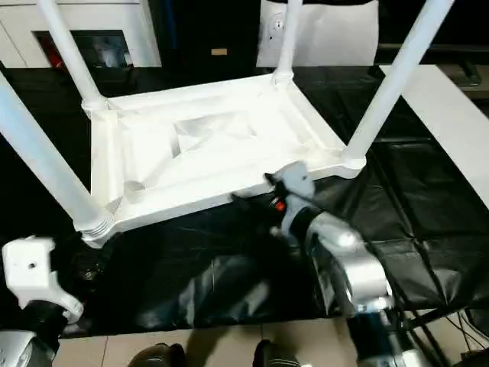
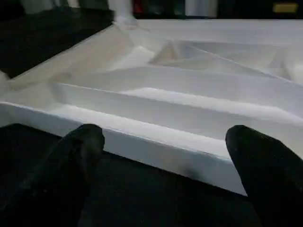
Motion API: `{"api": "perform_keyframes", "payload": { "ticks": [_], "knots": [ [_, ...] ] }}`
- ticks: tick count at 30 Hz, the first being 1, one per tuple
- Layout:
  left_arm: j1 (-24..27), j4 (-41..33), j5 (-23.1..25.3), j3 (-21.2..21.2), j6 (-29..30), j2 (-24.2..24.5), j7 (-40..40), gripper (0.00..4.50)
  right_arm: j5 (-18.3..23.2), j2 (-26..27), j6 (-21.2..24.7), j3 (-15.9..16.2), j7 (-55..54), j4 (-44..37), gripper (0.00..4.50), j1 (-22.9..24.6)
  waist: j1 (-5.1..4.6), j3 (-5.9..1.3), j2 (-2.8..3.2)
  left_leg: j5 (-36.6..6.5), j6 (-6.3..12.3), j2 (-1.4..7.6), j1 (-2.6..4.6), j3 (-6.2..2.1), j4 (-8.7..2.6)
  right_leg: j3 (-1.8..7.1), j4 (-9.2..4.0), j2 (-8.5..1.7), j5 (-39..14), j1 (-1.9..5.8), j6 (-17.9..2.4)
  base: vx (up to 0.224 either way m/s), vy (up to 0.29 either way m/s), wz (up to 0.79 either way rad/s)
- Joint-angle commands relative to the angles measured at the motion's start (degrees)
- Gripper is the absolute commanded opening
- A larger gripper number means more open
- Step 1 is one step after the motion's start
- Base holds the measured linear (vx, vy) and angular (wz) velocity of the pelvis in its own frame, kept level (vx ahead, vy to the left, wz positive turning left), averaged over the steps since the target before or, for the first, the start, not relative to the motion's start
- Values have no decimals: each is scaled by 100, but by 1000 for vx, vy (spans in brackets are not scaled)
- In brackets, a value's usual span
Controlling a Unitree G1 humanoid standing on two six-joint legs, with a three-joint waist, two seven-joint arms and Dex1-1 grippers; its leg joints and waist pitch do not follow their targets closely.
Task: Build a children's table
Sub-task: Rotate table base
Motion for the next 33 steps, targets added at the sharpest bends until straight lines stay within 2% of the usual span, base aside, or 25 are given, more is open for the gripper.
{"api": "perform_keyframes", "payload": {
  "ticks": [1, 2, 3, 4, 5, 7, 8, 11, 13, 14, 16, 17, 18, 19, 20, 21, 24, 25, 26, 27, 28, 29, 31, 32, 33],
  "knots": [
    [65, 20, 163, 80, -366, -60, 337, 378, -40, -18, 239, 10, -88, -320, 450, 204, -55, -164, 17, -2766, -56, 155, 157, -185, -498, 140, -692, -265, -3752, 38, -5, 0, 0, 0],
    [-116, 191, 167, 231, -581, -42, 471, 388, 106, -5, 640, -32, -155, -569, 450, 344, -61, -161, 5, -2798, -78, 151, 160, -195, -499, 135, -701, -256, -3753, 39, 65, 0, 0, 0],
    [-116, 191, 167, 231, -581, -42, 471, 388, 106, -5, 640, -32, -155, -569, 450, 344, -61, -175, 7, -2798, -78, 135, 178, -205, -499, 132, -701, -252, -3726, 39, 108, 0, 0, 0],
    [-305, 319, 108, 343, -634, 12, 446, 398, 281, 16, 860, -74, -159, -675, 450, 390, -81, -161, 1, -2787, -75, 130, 140, -230, -519, 120, -691, -260, -3668, 67, 110, 0, 0, 0],
    [-390, 385, 84, 388, -672, 40, 428, 408, 336, 18, 930, -82, -162, -730, 450, 412, -81, -174, 25, -2772, -86, 139, 143, -253, -532, 115, -683, -269, -3548, 81, 89, 0, 0, 0],
    [-750, 623, -20, 535, -749, 195, 329, 421, 188, -18, 972, 9, -265, -786, 450, 439, -80, -188, 31, -2734, -96, 138, 152, -260, -535, 116, -671, -271, -3387, 83, 55, 0, 0, 0],
    [-1116, 832, -144, 658, -694, 349, 266, 434, 19, 84, 868, 8, -473, -652, 450, 432, -77, -185, 37, -2701, -107, 143, 146, -259, -542, 133, -655, -287, -3270, 76, 1, 0, 0, 0],
    [-1615, 1285, -457, 742, -766, 638, -31, 445, -403, 227, 650, -8, -891, -346, 450, 377, -85, -221, 27, -2602, -135, 128, 149, -240, -529, 164, -610, -315, -3030, 71, -209, 0, 0, 0],
    [-1768, 1441, -614, 741, -782, 752, -217, 445, -534, 282, 803, -57, -1153, -251, 450, 334, -88, -239, 37, -2498, -144, 124, 147, -237, -532, 178, -577, -318, -2865, 82, -302, 0, 0, 0],
    [-1983, 1671, -833, 728, -667, 958, -558, 445, -698, 344, 1046, -138, -1534, -66, 450, 224, -82, -275, 45, -2305, -186, 147, 136, -229, -538, 196, -504, -314, -2418, 119, -462, 0, 0, 0],
    [-2066, 1774, -910, 723, -592, 1051, -700, 445, -732, 349, 1135, -157, -1658, 0, 450, 172, -73, -291, 54, -2173, -198, 142, 140, -207, -529, 215, -464, -303, -2111, 119, -562, 0, 0, 0],
    [-2202, 1929, -1062, 710, -554, 1212, -1003, 445, -723, 368, 1224, -233, -1800, 183, 450, 57, -68, -331, 60, -1955, -173, 140, 131, -186, -513, 224, -401, -303, -1738, 158, -702, 0, 0, 0],
    [-2294, 2001, -1269, 697, -426, 1316, -1276, 445, -746, 367, 1262, -257, -1891, 362, 450, -41, -65, -334, 64, -1884, -152, 142, 128, -177, -509, 229, -401, -307, -1645, 161, -737, 0, 0, 0],
    [-2305, 2009, -1296, 687, -407, 1339, -1331, 445, -754, 366, 1252, -255, -1896, 401, 450, -60, -53, -341, 93, -1817, -161, 142, 146, -168, -497, 233, -382, -318, -1566, 154, -788, 0, 0, 0],
    [-2405, 2093, -1554, 579, -239, 1574, -1856, 445, -862, 376, 1119, -220, -1930, 782, 450, -245, -48, -365, 84, -1594, -142, 123, 127, -147, -472, 234, -343, -313, -1300, 178, -948, 0, 0, 0],
    [-2405, 2093, -1554, 579, -239, 1574, -1856, 445, -862, 376, 1119, -220, -1930, 782, 450, -245, -40, -373, 92, -1527, -133, 122, 139, -134, -456, 241, -324, -311, -1199, 170, -996, 0, 0, 0],
    [-2365, 1874, -2316, 255, 383, 2019, -2760, 445, -1084, 550, 757, -135, -2003, 1461, 450, -624, 14, -389, 114, -1207, -57, 130, 147, -91, -424, 251, -253, -315, -806, 189, -1237, 0, 0, 0],
    [-2355, 1847, -2386, 222, 444, 2057, -2829, 445, -1106, 565, 732, -121, -2011, 1514, 450, -658, 30, -395, 136, -1138, -68, 138, 159, -87, -417, 252, -227, -313, -717, 191, -1283, 0, 0, 0],
    [-2295, 1672, -2656, -118, 735, 2307, -3257, 445, -1247, 697, 595, 16, -2053, 1904, 450, -939, 19, -393, 124, -1179, -81, 137, 136, -98, -436, 234, -197, -315, -759, 216, -1352, 0, 0, 0],
    [-2295, 1672, -2656, -118, 735, 2307, -3257, 445, -1247, 697, 595, 16, -2053, 1904, 450, -939, 11, -371, 129, -1298, -99, 137, 140, -102, -457, 225, -215, -306, -917, 210, -1337, 0, 0, 0],
    [-2281, 1605, -2669, -285, 807, 2353, -3359, 445, -1237, 763, 560, 47, -2029, 2013, 450, -1025, -19, -344, 93, -1546, -159, 151, 137, -111, -481, 229, -248, -317, -1268, 229, -1250, 0, 0, 0],
    [-2260, 1464, -2759, -516, 961, 2365, -3463, 445, -1182, 856, 499, 72, -1949, 2125, 450, -1117, -23, -337, 107, -1676, -190, 154, 154, -113, -483, 234, -254, -322, -1425, 217, -1212, 0, 0, 0],
    [-2252, 1375, -2824, -652, 1052, 2358, -3514, 445, -1151, 912, 453, 84, -1898, 2184, 450, -1167, -42, -288, 107, -2043, -284, 164, 181, -121, -506, 245, -316, -333, -1932, 186, -1059, 0, 0, 0],
    [-2247, 1246, -2926, -849, 1170, 2324, -3571, 445, -1136, 990, 380, 103, -1853, 2235, 450, -1229, -73, -300, 75, -2190, -342, 156, 174, -142, -512, 244, -326, -344, -2214, 210, -923, 0, 0, 0],
    [-2258, 1188, -2957, -966, 1212, 2278, -3574, 445, -1139, 1032, 343, 119, -1834, 2263, 450, -1263, -85, -305, 71, -2168, -341, 155, 171, -144, -514, 246, -331, -346, -2213, 215, -902, 0, 0, 0]
  ]
}}
